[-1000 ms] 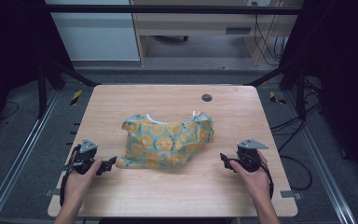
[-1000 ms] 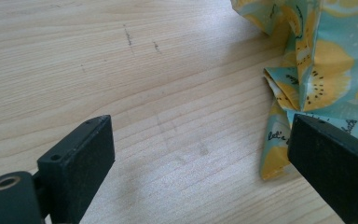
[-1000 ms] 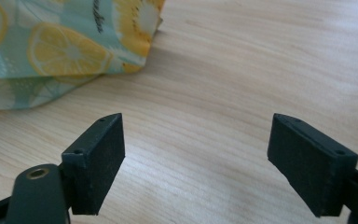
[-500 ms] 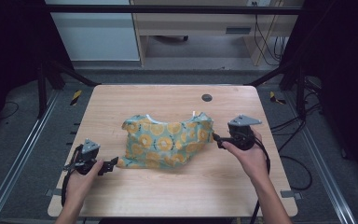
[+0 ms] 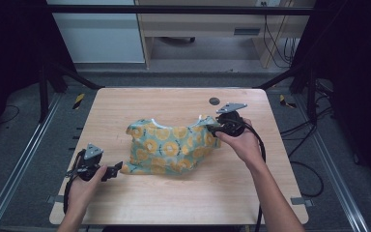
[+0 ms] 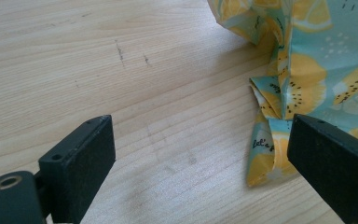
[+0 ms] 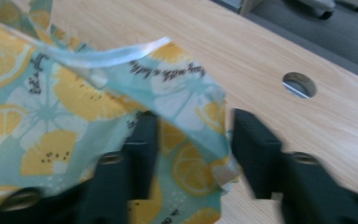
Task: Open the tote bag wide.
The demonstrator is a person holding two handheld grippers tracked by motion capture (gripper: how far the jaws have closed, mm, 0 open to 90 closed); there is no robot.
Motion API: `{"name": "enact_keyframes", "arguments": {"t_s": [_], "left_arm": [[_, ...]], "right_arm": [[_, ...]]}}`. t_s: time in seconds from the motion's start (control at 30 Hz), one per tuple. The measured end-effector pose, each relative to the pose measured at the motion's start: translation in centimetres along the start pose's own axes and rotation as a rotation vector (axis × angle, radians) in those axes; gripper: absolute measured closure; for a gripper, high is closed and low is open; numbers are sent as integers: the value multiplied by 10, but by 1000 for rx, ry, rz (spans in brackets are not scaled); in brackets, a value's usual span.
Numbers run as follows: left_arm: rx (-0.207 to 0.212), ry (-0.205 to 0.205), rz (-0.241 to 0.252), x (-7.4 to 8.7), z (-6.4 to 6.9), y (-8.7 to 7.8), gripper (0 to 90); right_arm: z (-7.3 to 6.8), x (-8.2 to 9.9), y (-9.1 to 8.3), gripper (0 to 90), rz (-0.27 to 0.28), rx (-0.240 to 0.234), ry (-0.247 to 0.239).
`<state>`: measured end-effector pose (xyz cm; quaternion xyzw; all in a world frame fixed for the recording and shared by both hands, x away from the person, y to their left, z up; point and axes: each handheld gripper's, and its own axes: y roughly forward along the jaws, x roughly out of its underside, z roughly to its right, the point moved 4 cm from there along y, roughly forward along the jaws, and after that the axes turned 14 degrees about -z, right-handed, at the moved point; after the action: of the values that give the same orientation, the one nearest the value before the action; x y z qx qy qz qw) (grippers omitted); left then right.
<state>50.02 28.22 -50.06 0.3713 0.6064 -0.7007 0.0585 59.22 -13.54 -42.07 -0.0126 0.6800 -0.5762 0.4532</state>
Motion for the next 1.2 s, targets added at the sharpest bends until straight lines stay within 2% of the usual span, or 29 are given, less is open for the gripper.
{"name": "enact_keyframes", "arguments": {"t_s": [0.03,0.07,0.1,0.17,0.3,0.4,0.53,0.77,0.83,1.0,1.2], "left_arm": [[2,-4,4,0,0,0,72],[4,-1,5,-1,1,0,72],[4,-1,5,-1,1,0,72],[6,-2,8,-1,1,0,72],[1,4,7,-2,2,-1,72],[-1,5,16,-2,2,-2,72],[-8,10,18,-3,1,-5,72],[-18,6,63,-6,0,-18,77],[-13,-2,80,-8,1,-21,78],[-6,16,107,-13,6,-30,87],[11,19,159,-26,10,-50,111]], "right_arm": [[-1,-1,1,689,-7,3,-7],[-3,-3,0,830,4,-8,-19],[-4,-4,-1,870,6,-14,-18],[-4,-5,-2,886,15,-19,-12],[-8,-10,-11,896,48,-46,-15],[-14,-14,-25,897,94,-66,-26],[-26,-16,-44,898,132,-77,-59],[-48,-12,-69,899,187,-101,-110],[-53,-10,-74,899,195,-106,-127],[-60,-6,-81,899,222,-115,-137],[-69,3,-89,899,237,-128,-160]]}}
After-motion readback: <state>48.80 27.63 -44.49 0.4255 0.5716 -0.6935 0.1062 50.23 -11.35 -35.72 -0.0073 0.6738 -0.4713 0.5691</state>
